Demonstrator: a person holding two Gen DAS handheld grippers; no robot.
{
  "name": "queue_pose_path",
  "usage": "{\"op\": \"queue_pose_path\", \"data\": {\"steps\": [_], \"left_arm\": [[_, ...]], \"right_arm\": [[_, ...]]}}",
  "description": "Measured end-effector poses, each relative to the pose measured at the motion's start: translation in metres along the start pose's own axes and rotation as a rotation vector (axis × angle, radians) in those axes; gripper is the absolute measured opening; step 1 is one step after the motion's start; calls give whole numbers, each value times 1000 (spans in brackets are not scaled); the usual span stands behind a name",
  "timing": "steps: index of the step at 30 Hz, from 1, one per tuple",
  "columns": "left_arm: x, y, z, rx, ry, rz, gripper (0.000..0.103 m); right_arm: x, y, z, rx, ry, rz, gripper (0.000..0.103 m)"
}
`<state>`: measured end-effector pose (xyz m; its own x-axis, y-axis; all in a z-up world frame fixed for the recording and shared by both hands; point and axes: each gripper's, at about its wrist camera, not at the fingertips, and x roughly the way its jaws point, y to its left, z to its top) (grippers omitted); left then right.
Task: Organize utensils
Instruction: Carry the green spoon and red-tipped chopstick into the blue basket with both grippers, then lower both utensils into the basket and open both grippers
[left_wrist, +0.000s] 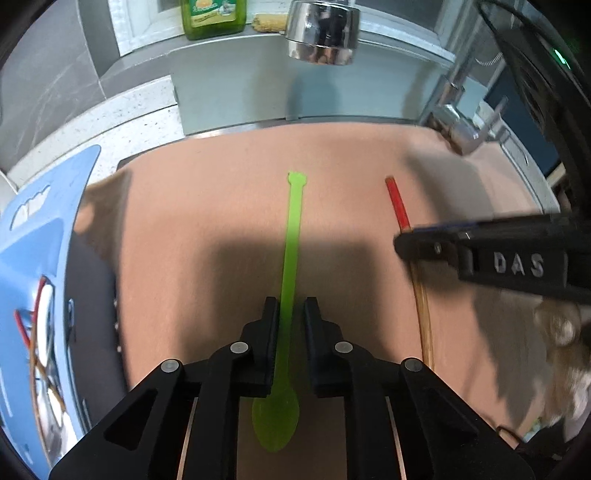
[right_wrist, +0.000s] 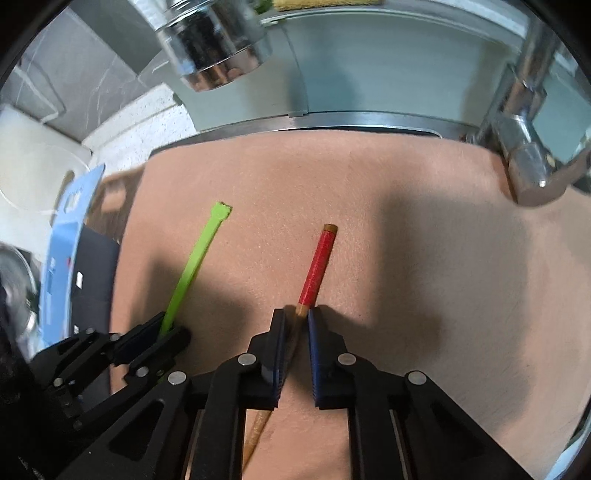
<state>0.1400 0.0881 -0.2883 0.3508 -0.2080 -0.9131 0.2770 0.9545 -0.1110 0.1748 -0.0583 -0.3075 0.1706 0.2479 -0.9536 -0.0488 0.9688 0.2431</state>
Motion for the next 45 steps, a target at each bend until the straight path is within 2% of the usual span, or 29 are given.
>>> {"op": "queue_pose_path", "data": {"steps": [2, 10, 19, 25, 32, 39, 45], "left_arm": [[0, 6, 2, -33, 1, -24, 5], [-13, 12, -14, -111, -29, -84, 5], [-53, 16, -14, -104, -104, -77, 5], [-87, 46, -23, -141, -152, -52, 5], [-120, 105, -49, -217, -185, 28, 5], [-126, 153, -77, -287, -165, 73, 5], [-116, 174, -86, -312, -138, 74, 5]], "right_arm": [[-1, -5, -1, 26, -1, 22, 9], [-8, -17, -7, 123, 2, 110, 6], [-35, 3, -3, 135, -35, 209, 6], [-52, 47, 5, 86, -57, 292, 6], [-43, 114, 9, 24, -34, 354, 6], [-22, 173, 10, -16, 7, 390, 6], [2, 206, 10, -36, 34, 368, 6]]}}
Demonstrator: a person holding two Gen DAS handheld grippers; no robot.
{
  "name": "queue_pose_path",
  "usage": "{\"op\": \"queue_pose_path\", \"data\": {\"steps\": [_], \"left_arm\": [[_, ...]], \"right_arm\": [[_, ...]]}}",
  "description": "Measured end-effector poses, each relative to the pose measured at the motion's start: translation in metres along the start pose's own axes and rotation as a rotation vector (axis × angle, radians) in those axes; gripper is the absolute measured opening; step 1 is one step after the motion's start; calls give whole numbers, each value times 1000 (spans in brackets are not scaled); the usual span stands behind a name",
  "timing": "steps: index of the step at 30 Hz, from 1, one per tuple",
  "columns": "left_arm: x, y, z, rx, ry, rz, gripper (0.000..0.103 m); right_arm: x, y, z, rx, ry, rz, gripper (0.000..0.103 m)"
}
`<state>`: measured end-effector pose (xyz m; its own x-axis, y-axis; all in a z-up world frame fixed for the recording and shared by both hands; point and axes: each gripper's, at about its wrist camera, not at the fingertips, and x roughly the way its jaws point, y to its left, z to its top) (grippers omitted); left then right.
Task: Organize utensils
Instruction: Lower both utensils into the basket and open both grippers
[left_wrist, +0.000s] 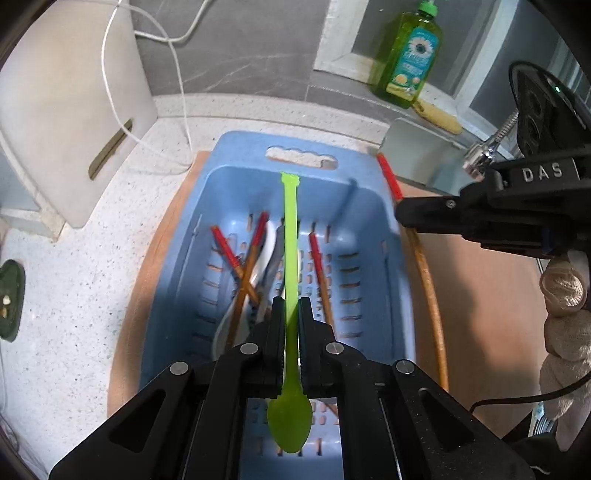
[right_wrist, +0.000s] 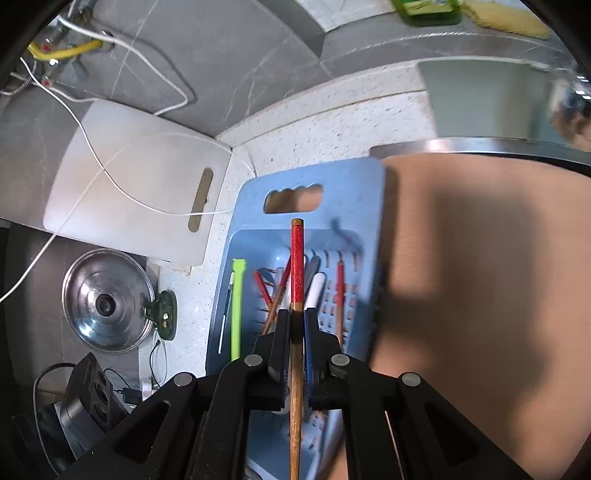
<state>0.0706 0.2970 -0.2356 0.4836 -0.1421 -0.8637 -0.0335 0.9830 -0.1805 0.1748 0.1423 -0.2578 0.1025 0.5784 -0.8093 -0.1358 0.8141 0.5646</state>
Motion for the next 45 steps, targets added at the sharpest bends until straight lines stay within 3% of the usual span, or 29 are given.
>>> {"op": "queue_pose_path", "data": {"steps": [14, 29, 33, 40, 45], "left_arm": [[30, 7, 2, 0, 55, 0, 5], [37, 12, 5, -5, 67, 25, 6], [37, 12, 5, -8, 67, 25, 15], [33, 12, 6, -11, 60, 34, 15], [28, 11, 5, -15, 51, 49, 15]], "right_arm": [[53, 18, 5, -95, 16, -147, 6], [64, 21, 6, -124, 49, -168, 8], [64, 21, 5, -126, 56, -165, 9], [59, 23, 6, -154, 47, -165, 8], [51, 23, 6, -174, 42, -157, 14]]}}
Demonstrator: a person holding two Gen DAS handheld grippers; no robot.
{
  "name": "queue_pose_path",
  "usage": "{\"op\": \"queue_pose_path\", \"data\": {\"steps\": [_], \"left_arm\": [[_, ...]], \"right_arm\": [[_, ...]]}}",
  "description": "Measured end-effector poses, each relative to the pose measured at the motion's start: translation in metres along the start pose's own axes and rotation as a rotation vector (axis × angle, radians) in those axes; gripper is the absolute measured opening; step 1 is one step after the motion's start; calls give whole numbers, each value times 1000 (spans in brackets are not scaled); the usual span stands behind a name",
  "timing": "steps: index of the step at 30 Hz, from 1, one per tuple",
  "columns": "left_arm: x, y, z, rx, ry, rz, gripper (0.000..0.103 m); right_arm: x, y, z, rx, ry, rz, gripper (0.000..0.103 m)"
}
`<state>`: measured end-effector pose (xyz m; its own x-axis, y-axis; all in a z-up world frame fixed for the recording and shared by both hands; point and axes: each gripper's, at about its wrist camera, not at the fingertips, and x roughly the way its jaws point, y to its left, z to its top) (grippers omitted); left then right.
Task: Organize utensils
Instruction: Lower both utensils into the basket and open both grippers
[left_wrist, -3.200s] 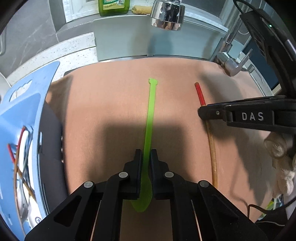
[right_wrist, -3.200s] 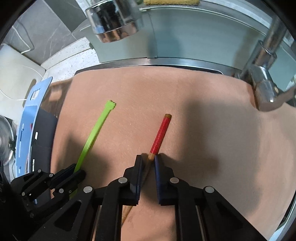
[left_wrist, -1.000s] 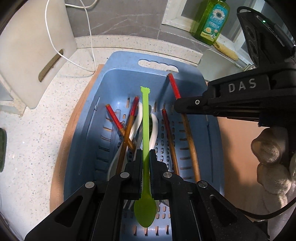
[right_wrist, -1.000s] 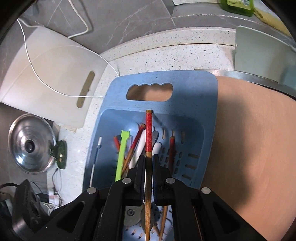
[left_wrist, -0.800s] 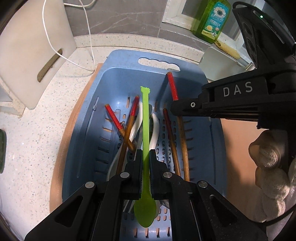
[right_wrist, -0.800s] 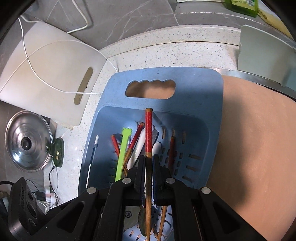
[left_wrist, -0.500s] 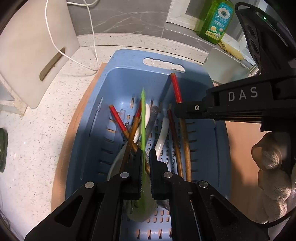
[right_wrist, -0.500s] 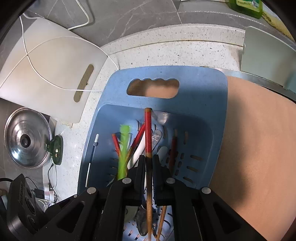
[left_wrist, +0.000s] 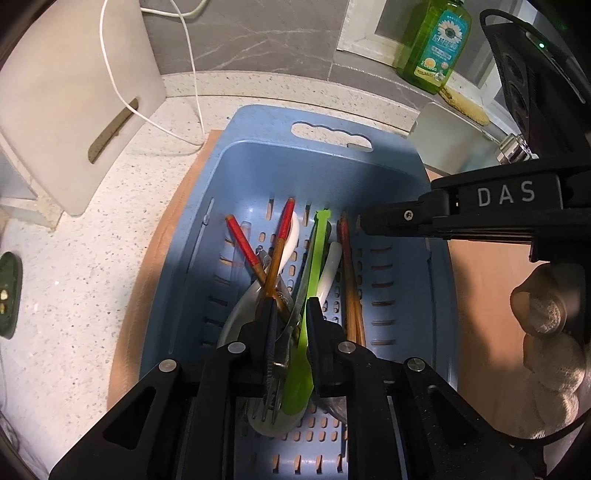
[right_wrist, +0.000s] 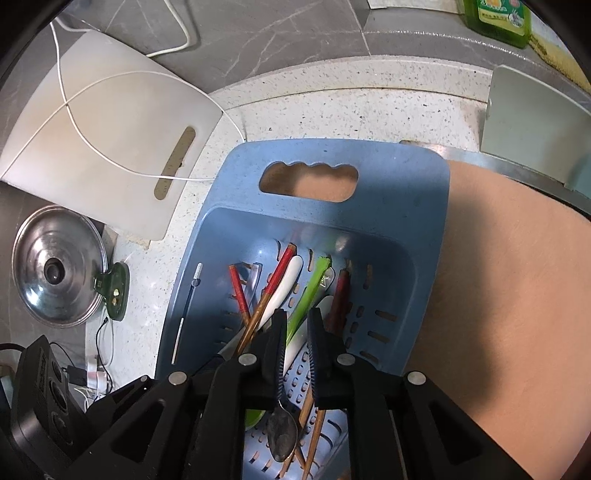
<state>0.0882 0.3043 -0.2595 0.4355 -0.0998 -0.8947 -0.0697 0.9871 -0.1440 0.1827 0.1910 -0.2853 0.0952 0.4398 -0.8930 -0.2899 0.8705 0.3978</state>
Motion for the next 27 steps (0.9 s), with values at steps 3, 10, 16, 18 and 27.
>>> {"op": "queue_pose_path", "data": {"steps": [3, 10, 16, 18, 27], "left_arm": [[-3, -1, -2, -2, -4, 12, 22], [-18, -7, -7, -10, -30, 46, 37], [-33, -17, -10, -3, -58, 83, 49], [-39, -21, -12, -4, -70, 94, 52], [-55, -33, -23, -29, -100, 126, 59]], "right_arm": [[-5, -1, -2, -13, -5, 4, 22], [-22, -5, -8, -65, -33, -2, 26], [-42, -9, -15, -109, -67, -1, 31], [-48, -10, -20, -137, -78, -6, 31], [-70, -16, -37, -194, -125, -6, 48]]}}
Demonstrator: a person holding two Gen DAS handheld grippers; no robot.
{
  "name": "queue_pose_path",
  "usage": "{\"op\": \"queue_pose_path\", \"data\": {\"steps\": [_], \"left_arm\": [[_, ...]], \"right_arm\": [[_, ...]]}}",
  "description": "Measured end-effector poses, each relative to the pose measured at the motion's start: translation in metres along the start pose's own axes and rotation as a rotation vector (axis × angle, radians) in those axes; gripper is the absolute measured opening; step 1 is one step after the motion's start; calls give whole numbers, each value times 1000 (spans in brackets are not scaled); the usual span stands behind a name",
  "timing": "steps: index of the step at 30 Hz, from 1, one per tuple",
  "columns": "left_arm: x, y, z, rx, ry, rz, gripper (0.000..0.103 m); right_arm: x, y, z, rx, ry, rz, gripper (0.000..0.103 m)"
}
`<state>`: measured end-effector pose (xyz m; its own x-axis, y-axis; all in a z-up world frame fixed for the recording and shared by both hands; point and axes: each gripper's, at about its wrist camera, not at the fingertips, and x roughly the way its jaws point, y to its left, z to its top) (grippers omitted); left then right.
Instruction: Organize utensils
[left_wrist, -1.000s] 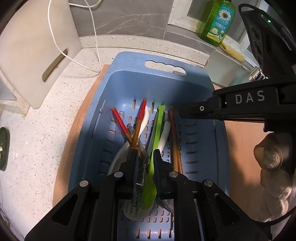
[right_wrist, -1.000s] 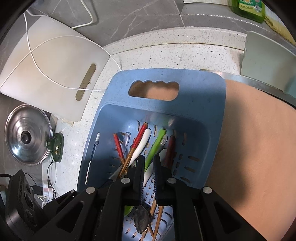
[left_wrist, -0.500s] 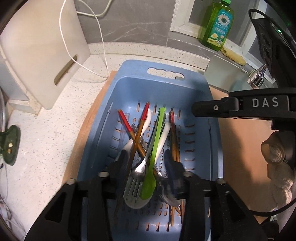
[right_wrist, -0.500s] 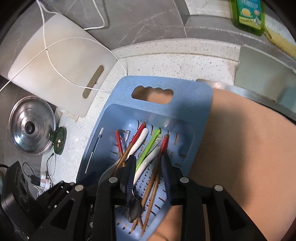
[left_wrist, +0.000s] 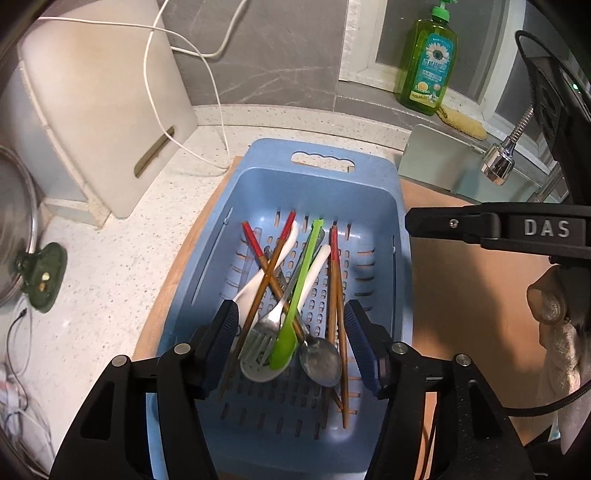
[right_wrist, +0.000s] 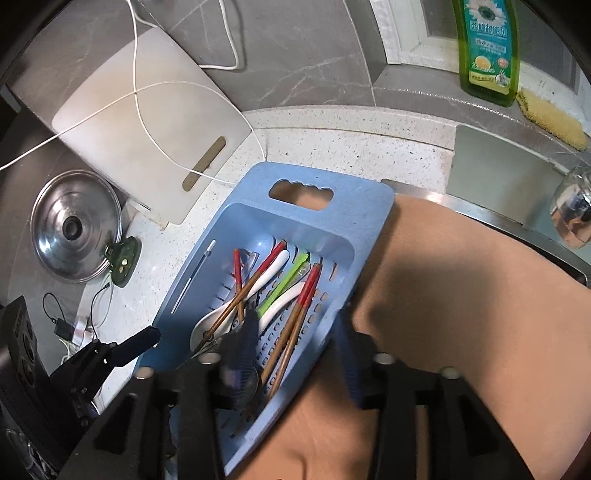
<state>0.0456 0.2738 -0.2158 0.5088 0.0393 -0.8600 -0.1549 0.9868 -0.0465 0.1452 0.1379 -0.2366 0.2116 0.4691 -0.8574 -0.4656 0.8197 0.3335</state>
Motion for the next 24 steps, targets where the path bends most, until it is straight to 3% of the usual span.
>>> {"op": "queue_pose_path", "data": {"steps": [8, 12, 17, 24], "left_arm": [[-19, -5, -11, -32, -32, 27, 59], [-38, -12, -16, -40, -75, 57, 73], [-64, -22, -23, -47, -124, 71, 74], [-96, -41, -35, -84, -175, 92, 79]], "right_arm": [[-21, -4, -10, -27, -33, 8, 58], [-37, -5, -18, -79, -58, -4, 60], [-58, -8, -29, -130, -94, -13, 72], [-93, -14, -46, -183, -152, -31, 73]]}}
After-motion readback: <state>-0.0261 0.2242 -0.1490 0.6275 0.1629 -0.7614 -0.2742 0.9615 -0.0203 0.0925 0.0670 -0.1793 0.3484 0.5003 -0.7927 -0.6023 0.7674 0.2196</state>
